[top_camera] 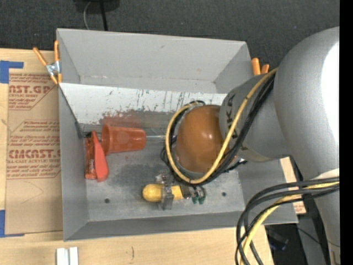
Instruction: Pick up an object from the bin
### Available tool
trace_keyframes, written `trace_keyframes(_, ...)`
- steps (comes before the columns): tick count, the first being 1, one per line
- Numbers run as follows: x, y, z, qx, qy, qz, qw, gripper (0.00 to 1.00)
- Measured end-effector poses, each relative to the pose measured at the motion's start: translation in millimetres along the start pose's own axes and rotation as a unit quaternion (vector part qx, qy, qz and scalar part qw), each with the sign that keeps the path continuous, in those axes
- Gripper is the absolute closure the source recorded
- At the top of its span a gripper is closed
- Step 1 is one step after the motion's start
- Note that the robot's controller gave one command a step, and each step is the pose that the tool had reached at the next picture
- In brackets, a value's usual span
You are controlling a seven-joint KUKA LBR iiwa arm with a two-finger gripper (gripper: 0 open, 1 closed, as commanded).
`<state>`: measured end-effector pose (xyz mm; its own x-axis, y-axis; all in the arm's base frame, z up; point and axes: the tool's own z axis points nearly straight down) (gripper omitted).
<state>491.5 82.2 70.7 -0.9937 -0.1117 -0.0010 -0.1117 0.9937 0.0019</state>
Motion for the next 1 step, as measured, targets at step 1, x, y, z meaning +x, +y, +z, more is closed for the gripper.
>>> trace_keyframes(1,-10.5,-26.4,-135.3,0.0,-0.0011,0.001,1.0,1.0)
